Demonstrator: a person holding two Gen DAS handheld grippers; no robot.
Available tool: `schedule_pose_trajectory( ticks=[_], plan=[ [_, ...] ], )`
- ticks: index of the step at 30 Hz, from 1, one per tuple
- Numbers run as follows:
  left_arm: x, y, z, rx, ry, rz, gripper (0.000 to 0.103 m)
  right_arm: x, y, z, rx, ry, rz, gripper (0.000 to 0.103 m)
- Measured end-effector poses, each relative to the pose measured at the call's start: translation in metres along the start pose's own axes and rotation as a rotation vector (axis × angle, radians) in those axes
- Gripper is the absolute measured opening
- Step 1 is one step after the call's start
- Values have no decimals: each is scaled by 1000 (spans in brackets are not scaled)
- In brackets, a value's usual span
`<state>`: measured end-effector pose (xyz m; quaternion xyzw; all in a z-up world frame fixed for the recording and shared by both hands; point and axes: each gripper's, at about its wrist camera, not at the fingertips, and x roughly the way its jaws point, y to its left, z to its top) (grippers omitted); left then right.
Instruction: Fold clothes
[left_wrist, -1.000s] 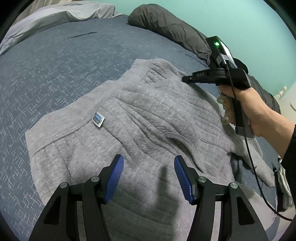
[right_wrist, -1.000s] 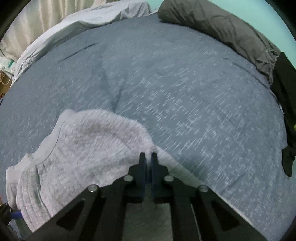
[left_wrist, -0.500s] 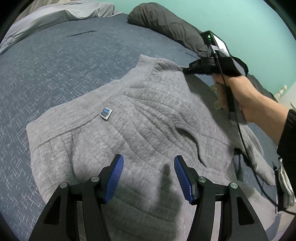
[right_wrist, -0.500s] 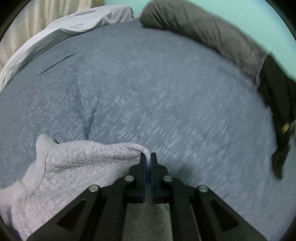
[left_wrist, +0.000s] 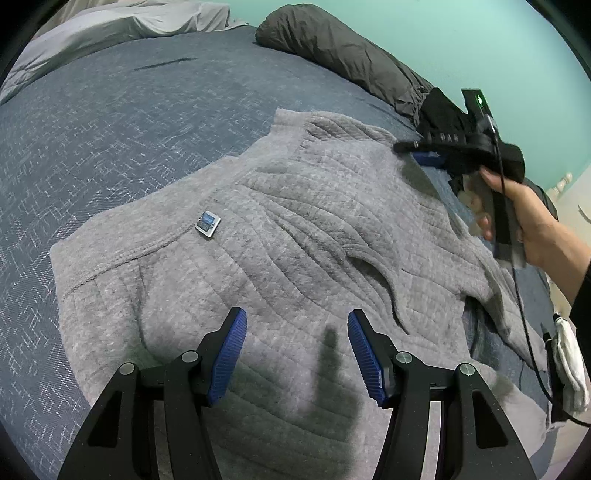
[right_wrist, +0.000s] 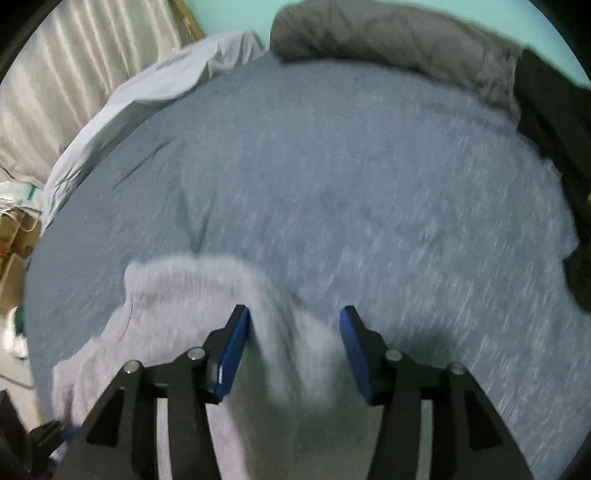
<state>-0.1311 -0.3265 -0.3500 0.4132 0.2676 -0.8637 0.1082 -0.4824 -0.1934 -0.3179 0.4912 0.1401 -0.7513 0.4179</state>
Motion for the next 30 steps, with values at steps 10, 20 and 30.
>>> schedule_pose_trajectory(
  ticks=[10,20,30],
  plan=[
    [2,-2,2,8,6,3,61,20,2,-22,-29,21,-43,22],
    [3,-2,1,16,5,3,61,-14,18,-3,-36,-145,-129,3],
    [1,-1,1,4,7,-2,61,-30,-32,-1,113,-119,-68,46]
  ],
)
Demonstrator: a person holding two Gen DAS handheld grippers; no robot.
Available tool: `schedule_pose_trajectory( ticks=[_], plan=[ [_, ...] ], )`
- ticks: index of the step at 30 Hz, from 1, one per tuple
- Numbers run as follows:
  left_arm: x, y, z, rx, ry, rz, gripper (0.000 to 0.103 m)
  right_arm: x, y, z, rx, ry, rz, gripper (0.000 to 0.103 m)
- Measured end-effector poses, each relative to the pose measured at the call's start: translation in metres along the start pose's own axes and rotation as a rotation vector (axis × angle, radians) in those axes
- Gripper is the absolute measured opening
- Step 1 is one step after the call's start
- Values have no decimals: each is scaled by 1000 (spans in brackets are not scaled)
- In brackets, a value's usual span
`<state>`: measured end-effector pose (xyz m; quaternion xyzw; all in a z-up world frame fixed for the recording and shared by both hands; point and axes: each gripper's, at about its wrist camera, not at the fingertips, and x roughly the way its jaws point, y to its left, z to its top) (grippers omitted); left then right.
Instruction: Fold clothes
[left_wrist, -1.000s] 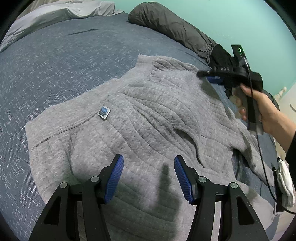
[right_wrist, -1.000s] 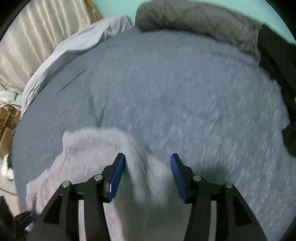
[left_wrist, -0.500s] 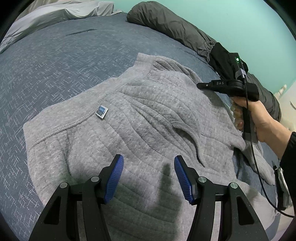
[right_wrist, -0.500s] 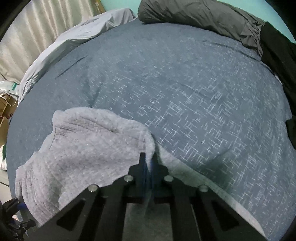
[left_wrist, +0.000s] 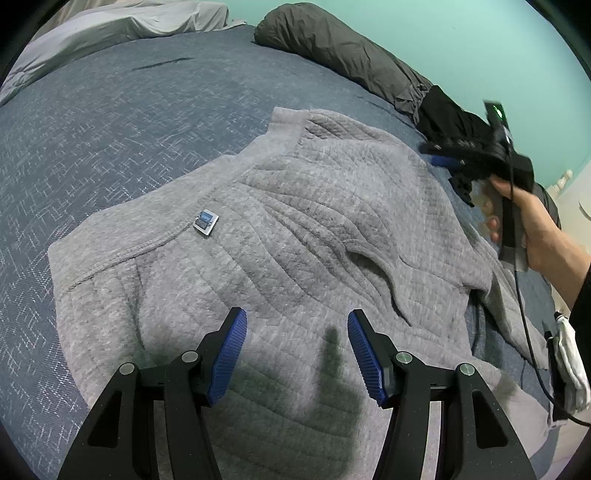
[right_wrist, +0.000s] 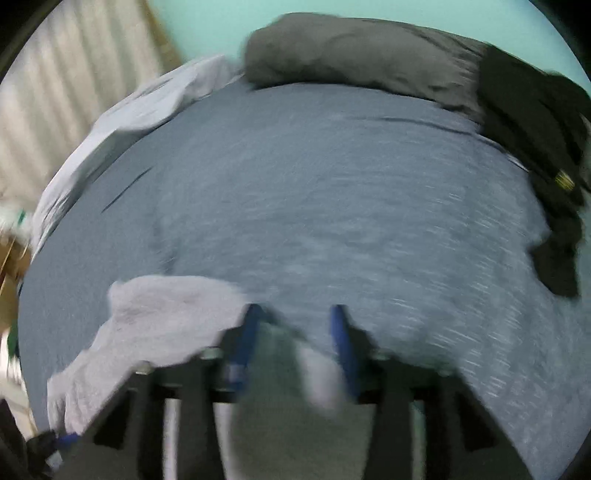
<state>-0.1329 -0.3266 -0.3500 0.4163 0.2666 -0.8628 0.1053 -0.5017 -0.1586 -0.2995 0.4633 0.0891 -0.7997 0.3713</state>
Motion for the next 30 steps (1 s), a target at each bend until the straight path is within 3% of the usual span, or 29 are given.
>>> schedule_pose_trajectory(
  ticks=[4,7,9,10,11,19,25,27,30],
  plan=[
    [1,-2,1,3,2,1,61,14,-6,-14,-56,118,-49,46],
    [2,-4,1,9,5,2,61,21,3,-26,-114,157,-19,46],
    [3,-5,1,12,7,4,61,23,8,-30,-146,162,-20,30],
    [3,-5,1,13,7,4,61,25,10,-30,-157,160,-25,12],
    [3,-5,1,13,8,5,61,24,10,-30,-158,150,-34,4],
    [5,-5,1,16,12,8,61,0,11,3,-147,-40,-233,3],
    [7,-3,3,19,18,11,61,22,-3,-25,-139,78,-268,3],
    [7,-4,4,21,21,12,61,20,-12,-29,-96,70,-262,8],
    [6,-4,4,22,20,11,61,7,-25,-29,-40,41,-278,26]
  ],
)
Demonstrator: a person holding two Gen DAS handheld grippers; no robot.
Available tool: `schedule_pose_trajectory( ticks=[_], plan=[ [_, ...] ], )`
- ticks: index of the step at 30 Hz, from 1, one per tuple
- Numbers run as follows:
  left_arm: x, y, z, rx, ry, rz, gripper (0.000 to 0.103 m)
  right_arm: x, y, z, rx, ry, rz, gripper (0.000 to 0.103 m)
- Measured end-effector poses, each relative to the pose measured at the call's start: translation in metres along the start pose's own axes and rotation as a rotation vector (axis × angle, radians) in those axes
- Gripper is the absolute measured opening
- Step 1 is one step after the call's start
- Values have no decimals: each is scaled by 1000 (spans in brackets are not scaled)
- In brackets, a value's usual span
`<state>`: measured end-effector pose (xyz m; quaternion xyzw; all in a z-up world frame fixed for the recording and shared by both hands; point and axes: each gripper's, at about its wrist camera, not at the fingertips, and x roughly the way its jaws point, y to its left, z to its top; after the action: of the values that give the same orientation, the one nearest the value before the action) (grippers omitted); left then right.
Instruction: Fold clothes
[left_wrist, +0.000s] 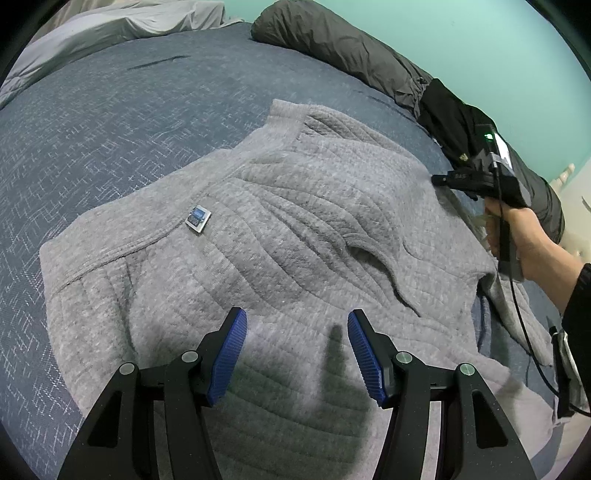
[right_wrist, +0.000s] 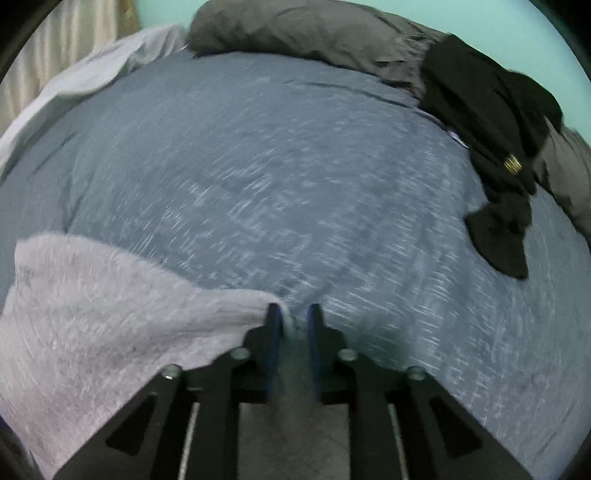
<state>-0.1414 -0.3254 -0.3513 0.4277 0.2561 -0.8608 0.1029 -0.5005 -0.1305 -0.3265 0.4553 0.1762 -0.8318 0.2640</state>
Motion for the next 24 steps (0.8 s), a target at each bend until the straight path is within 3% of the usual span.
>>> schedule_pose_trajectory(
  ticks=[4,10,17,24],
  plan=[
    [-1,-2,0,-4,-2,-2,61,-32,-23,-2,35,-50,-53,30],
    [-3,-3,-2,7,-2,6,61,-84,-49,-32,140,-87,17,32],
    [-7,3,-9,9,6,17,61,-136,-35,-111,176,-121,160,33],
    [-25,16,-16,6,-2,23,61,-173,-17,-202,217,-90,258,33]
  ],
)
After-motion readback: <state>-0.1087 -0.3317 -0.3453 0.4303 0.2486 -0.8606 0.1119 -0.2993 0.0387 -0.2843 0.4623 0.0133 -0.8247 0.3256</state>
